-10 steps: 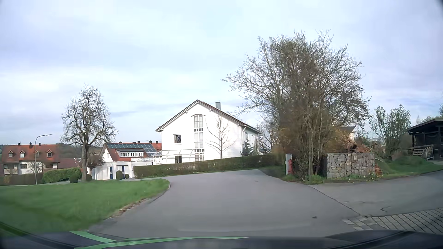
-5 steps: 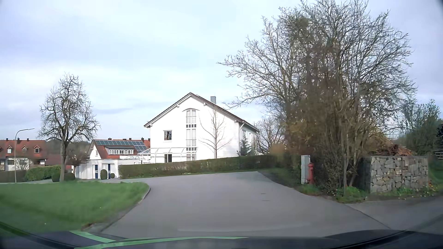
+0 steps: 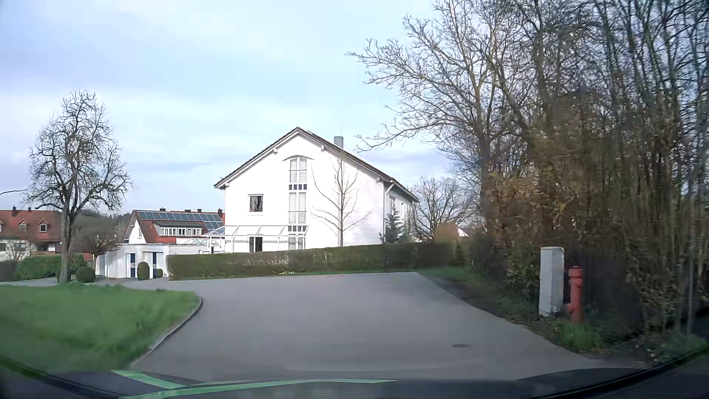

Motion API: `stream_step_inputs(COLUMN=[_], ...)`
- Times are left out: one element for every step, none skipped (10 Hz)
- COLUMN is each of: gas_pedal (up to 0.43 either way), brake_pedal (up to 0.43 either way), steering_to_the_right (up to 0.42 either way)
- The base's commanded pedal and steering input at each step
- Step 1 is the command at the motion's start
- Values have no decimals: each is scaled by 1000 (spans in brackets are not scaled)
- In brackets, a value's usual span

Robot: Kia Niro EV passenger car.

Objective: Follow the waypoints while adhering to traffic rules and regulations

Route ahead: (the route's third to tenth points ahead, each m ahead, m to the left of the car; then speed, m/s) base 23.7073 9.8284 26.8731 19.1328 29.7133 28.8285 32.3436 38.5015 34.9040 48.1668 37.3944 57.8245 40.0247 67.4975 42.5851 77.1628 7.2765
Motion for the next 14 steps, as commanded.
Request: stream_step_inputs(gas_pedal=[0, 0, 0, 0, 0, 0, 0, 0, 0, 0, 0, 0, 0, 0], brake_pedal=[0, 0, 0, 0, 0, 0, 12, 30, 61, 67, 67, 67, 67, 67], steering_to_the_right=[-16, -25, -34, -44, -54, -67, -86, -101, -115, -130, -139, -150, -157, -167])
